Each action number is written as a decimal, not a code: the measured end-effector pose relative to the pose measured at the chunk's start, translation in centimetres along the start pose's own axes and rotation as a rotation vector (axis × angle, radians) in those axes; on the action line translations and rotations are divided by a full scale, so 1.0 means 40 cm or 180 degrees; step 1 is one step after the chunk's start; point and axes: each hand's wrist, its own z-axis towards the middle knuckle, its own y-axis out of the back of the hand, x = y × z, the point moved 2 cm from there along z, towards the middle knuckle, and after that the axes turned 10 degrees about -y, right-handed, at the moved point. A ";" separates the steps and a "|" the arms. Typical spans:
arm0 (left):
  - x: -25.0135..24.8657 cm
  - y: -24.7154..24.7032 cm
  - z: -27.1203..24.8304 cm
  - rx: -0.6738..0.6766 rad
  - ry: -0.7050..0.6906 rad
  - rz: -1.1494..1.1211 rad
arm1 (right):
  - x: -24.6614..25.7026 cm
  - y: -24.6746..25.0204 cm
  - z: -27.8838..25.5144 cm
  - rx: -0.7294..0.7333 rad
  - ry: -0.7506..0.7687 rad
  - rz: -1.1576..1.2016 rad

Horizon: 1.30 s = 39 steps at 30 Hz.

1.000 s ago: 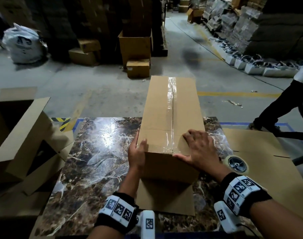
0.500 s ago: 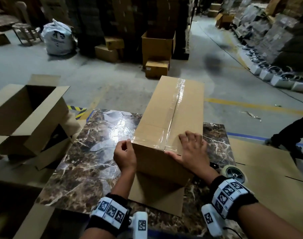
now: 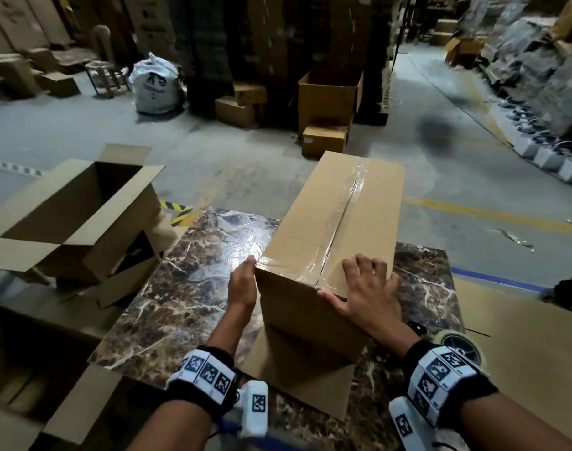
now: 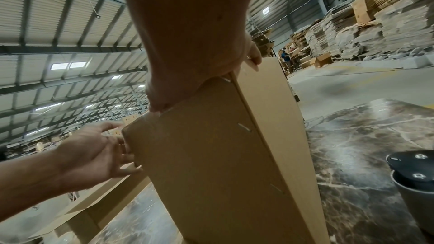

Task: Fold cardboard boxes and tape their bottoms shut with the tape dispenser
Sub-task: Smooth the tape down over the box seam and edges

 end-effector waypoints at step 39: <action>-0.128 -0.084 0.063 0.0104 -0.2101 0.1710 | 0.010 0.007 -0.005 -0.0118 -0.0233 0.0274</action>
